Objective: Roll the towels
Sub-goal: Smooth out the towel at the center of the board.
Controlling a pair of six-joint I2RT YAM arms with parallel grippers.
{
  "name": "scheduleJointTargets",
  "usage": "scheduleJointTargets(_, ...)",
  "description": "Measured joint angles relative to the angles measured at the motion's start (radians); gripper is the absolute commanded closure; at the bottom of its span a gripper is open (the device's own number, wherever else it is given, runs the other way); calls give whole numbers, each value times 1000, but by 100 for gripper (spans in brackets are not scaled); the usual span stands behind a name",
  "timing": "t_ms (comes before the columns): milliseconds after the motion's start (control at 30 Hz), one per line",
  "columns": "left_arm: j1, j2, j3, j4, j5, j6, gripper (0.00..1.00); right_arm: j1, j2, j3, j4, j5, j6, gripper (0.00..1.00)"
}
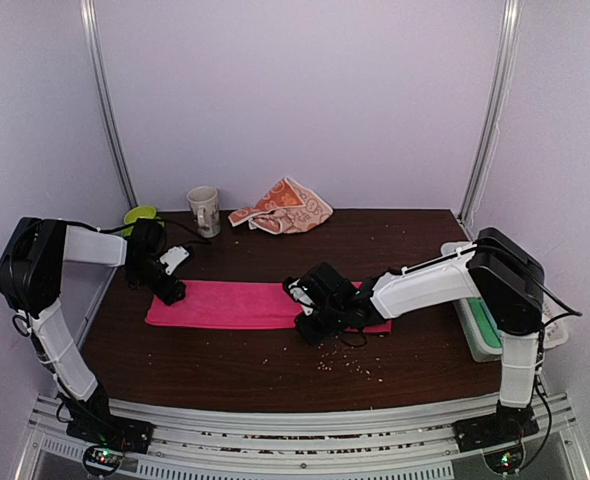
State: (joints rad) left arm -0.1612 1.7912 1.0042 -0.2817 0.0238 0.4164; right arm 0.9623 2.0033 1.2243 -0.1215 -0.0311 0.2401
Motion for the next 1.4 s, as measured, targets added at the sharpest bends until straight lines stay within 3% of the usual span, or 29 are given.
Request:
scheduleJointTargets(767,0,7,-2,27,-5,0,21,-34,33,44,-28,-66,17,81)
scheduleJointTargets(833,0,7,-2,27,-6,0,21,-34,21,39,-55,-68,17,78)
scheduleJointTargets(1000,0,6,-4,28,-9,0,17,-41,-30,17,-121,-73,36,55)
scheduleJointTargets(1133,0,0,-13,43,-15,-5,10,-90,-129,-40,-147,-80,81,48)
scheduleJointTargets(1400,0,-17,-37,74,-36,-22,2,-298,-400,-227,-135,-15,219,44)
